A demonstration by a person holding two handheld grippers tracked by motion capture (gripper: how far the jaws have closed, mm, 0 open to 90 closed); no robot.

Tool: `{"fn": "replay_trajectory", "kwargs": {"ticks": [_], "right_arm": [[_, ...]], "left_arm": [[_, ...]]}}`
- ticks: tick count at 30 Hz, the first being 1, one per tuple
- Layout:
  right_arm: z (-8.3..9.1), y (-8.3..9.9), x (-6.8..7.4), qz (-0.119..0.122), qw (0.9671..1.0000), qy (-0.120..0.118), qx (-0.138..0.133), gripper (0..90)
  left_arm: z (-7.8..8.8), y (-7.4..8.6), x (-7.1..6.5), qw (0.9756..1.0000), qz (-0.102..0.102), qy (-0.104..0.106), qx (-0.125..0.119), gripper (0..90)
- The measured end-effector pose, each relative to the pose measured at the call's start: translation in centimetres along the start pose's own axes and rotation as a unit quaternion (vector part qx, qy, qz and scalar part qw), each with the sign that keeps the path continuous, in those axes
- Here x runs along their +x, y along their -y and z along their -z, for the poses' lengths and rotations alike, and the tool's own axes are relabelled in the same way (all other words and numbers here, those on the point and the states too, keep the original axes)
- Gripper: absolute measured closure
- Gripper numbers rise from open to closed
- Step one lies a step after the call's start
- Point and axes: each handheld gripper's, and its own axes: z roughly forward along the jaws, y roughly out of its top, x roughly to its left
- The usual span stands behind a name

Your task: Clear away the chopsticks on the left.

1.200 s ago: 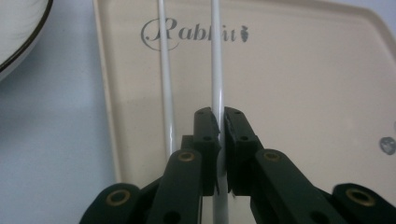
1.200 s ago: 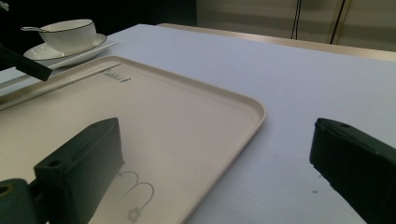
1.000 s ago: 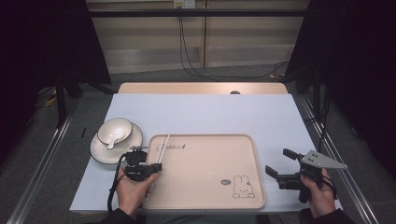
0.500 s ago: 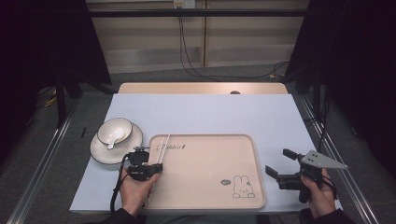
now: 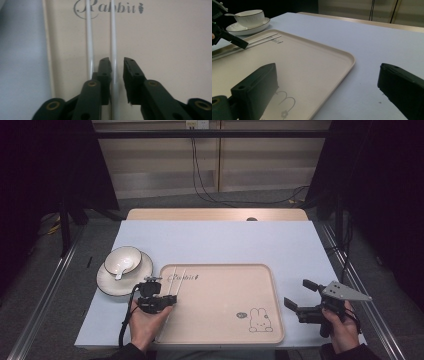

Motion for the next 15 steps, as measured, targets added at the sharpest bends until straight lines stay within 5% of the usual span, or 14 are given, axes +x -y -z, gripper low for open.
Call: {"fn": "replay_trajectory", "kwargs": {"ticks": [9, 15], "right_arm": [[0.0, 0.0, 0.0, -0.001, 1.0, -0.001, -0.001, 2.5], [0.1, 0.0, 0.0, -0.002, 1.0, 0.001, -0.003, 2.7]], "left_arm": [[0.6, -0.3, 0.1, 0.9974, -0.062, 0.029, -0.021, 56.8], [1.9, -0.4, 0.2, 0.9889, -0.098, 0.074, -0.083, 34.7]]}}
